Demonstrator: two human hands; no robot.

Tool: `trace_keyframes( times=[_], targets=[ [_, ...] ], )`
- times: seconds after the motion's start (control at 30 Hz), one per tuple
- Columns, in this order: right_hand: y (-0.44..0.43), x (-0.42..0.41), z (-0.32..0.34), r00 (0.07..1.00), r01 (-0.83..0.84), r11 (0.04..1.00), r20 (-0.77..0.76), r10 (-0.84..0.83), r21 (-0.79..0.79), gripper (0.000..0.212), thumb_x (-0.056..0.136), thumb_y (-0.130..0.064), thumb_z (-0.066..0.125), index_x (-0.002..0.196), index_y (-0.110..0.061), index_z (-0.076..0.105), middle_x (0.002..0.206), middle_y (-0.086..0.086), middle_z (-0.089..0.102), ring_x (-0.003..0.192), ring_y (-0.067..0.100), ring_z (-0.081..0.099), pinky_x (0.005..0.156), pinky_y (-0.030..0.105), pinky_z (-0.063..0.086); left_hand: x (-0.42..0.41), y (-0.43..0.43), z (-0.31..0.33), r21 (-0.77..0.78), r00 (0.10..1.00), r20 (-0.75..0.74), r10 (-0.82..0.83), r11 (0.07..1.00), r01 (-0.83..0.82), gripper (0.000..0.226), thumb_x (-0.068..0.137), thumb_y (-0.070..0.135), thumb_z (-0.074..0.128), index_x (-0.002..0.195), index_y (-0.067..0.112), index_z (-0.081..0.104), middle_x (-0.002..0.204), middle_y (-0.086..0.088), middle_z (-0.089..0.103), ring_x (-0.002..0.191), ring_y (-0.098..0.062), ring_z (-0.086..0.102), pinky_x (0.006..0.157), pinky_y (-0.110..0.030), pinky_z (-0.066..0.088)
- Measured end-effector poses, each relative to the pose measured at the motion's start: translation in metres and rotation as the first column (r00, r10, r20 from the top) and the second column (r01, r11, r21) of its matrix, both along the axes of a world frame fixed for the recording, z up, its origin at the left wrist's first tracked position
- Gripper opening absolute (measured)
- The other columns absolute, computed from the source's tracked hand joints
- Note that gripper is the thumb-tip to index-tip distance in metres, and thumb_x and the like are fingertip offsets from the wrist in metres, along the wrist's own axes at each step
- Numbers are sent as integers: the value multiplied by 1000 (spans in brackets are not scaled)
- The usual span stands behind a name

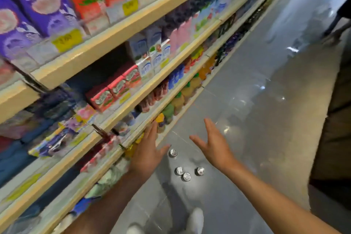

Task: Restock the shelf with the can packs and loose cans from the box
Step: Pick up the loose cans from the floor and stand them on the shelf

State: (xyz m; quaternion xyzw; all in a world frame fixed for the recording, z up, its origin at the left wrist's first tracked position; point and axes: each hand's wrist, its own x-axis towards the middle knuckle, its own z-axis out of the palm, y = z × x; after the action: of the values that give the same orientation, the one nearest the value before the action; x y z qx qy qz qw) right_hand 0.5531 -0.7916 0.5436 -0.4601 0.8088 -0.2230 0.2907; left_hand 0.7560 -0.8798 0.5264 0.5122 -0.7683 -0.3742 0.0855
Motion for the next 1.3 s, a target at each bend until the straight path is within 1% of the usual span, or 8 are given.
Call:
trace_keyframes(
  times=[0.13,0.2,0.37,0.53,0.67,0.97,1.1,1.3],
  targets=[
    [30,-22,-111,999,27,988,28,-32,149,90,89,-64,49,155,-10,21,162,6,25,148,22,25,116,27,21,-12,3,-119,-53,952,222,-210,973,227,87,87,44,69,155,16,24,161,0,23,146,-18,30,115,-30,29],
    [42,-21,-172,998,-11,982,59,0,188,100,80,-78,38,154,-12,25,158,2,31,146,21,31,116,27,24,-14,6,-176,-6,913,305,-270,958,286,89,88,44,67,156,18,16,162,-2,21,148,-19,27,115,-30,27],
    [69,-10,-348,992,-85,935,121,46,343,76,94,-43,59,152,-6,26,156,9,34,144,24,32,114,24,25,-21,21,-333,141,808,415,-418,907,396,81,97,45,52,158,19,6,165,3,5,151,-10,10,115,-25,25],
    [86,5,-495,990,-113,901,123,67,420,76,99,-38,52,157,-9,11,165,7,14,151,19,16,114,14,6,-27,37,-474,216,667,478,-571,813,541,77,97,35,54,157,19,9,164,3,13,151,-12,11,115,-28,28],
    [94,12,-593,993,-84,875,109,36,477,80,98,-35,56,157,-10,8,165,8,11,152,21,14,118,20,11,-43,45,-569,230,631,492,-600,788,571,79,95,28,58,157,18,10,163,1,14,150,-19,14,113,-32,32],
    [59,9,-705,994,-26,904,104,-20,426,67,85,-27,69,143,-11,40,140,8,47,126,26,48,98,28,43,-80,32,-702,215,629,539,-561,813,541,89,91,20,62,156,29,1,164,3,3,136,-25,41,95,-39,47],
    [52,10,-737,998,-32,905,55,10,424,57,78,-32,71,128,-15,49,120,3,57,105,27,58,74,29,46,-85,26,-731,216,639,526,-561,815,538,83,89,22,64,153,30,12,159,7,19,123,-24,55,86,-39,50],
    [49,11,-742,998,17,892,39,-39,453,53,83,-34,71,129,-16,53,123,5,62,104,26,62,79,30,49,-85,26,-744,196,744,434,-507,860,471,66,86,33,68,140,31,31,140,9,46,110,-27,62,82,-37,51]
  ],
)
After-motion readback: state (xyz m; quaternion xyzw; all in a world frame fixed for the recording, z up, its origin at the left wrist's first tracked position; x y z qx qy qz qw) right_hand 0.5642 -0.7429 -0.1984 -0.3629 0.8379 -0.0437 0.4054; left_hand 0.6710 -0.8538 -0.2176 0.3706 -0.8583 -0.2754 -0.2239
